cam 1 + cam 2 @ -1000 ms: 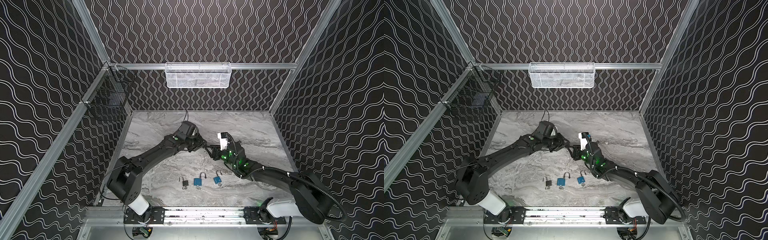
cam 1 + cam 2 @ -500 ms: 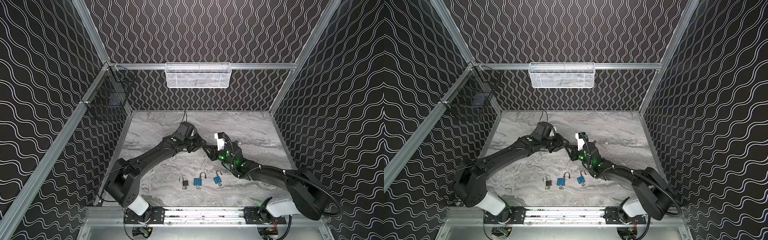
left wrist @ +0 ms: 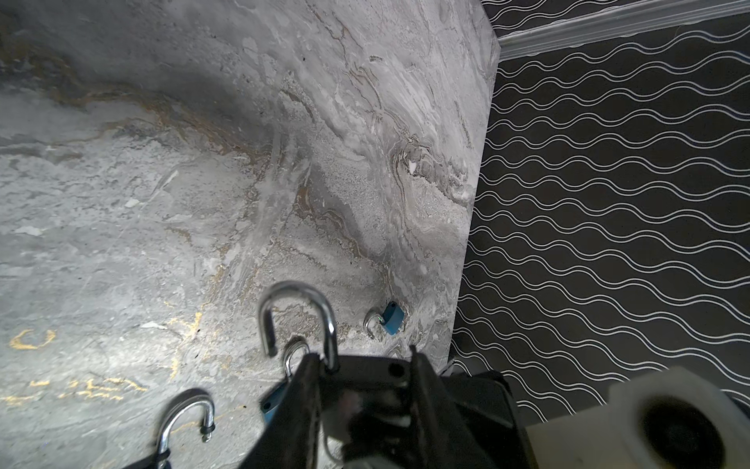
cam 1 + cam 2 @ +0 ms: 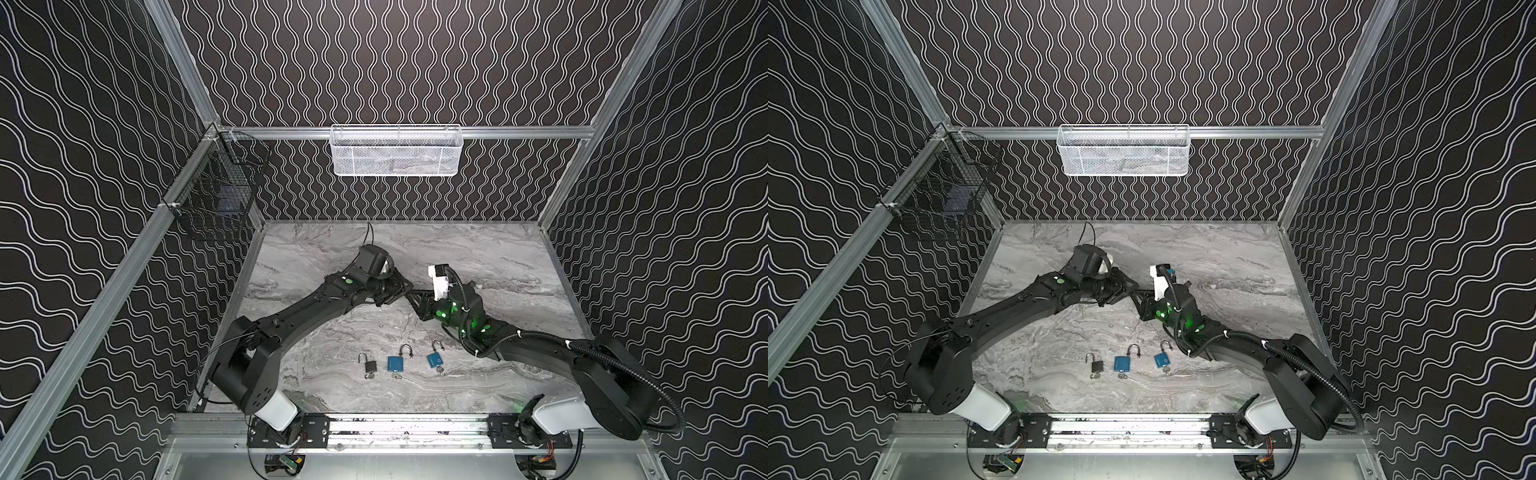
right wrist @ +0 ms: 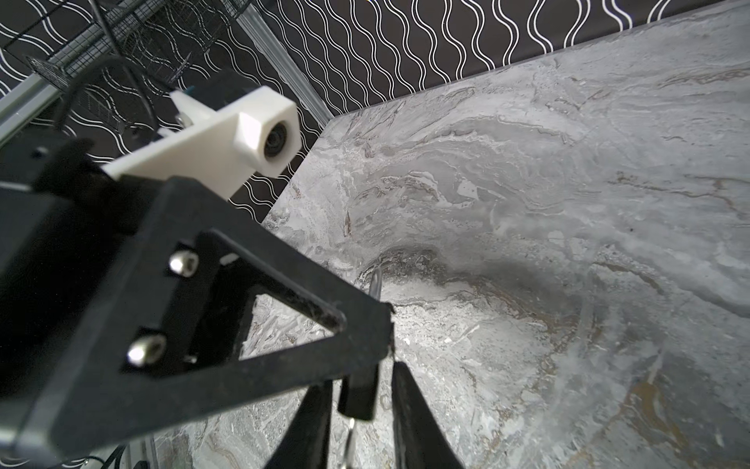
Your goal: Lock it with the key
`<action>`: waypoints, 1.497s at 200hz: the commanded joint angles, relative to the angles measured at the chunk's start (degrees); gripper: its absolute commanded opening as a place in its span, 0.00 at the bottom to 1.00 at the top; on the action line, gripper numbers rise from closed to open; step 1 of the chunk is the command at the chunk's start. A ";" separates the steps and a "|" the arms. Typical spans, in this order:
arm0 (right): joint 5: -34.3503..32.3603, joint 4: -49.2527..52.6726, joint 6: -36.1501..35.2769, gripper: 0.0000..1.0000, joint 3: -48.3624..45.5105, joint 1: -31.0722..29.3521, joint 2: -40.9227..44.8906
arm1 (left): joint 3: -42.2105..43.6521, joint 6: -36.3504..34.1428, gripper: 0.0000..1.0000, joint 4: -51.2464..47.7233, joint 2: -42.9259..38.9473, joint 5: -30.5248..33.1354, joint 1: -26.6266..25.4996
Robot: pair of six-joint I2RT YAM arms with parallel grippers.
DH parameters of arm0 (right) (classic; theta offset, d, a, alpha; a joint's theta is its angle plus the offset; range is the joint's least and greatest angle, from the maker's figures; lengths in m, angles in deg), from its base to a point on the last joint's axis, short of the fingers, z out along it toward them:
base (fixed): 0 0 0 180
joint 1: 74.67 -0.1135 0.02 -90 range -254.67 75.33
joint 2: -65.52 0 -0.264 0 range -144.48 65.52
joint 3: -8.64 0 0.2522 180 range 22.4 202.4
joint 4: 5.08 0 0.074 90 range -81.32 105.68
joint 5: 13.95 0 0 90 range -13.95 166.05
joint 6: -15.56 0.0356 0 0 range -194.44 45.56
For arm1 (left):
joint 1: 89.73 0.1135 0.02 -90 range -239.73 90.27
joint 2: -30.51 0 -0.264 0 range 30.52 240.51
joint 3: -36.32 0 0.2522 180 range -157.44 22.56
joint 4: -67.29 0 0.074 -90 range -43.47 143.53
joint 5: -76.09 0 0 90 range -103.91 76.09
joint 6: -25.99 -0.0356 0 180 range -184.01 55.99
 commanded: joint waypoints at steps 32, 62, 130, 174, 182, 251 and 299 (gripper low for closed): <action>-0.51 -1.40 0.29 0.25 1.02 -0.16 -0.23 | 0.93 0.75 0.17 3.90 -0.37 -1.05 0.11; -0.84 -0.84 0.47 0.19 1.63 -0.18 -0.75 | 1.41 1.11 0.17 4.68 -0.28 -1.53 0.11; -0.24 -1.57 1.25 0.01 1.09 -0.19 -0.57 | 3.28 1.72 0.36 7.86 -1.81 -1.85 0.26; -0.62 2.50 -0.23 0.00 1.04 0.29 2.84 | 4.78 -3.19 0.70 5.09 -6.61 1.02 1.26; -0.51 3.06 -0.49 0.00 0.92 0.43 3.52 | 5.49 -3.86 0.72 4.77 -7.75 1.55 1.41; 13.12 8.19 3.64 0.00 -0.34 5.41 7.03 | 17.49 -10.85 0.79 11.44 -20.51 1.37 1.83; 24.62 14.35 4.86 0.00 1.92 8.99 7.18 | 24.45 -12.37 0.81 20.83 -21.41 -3.69 3.73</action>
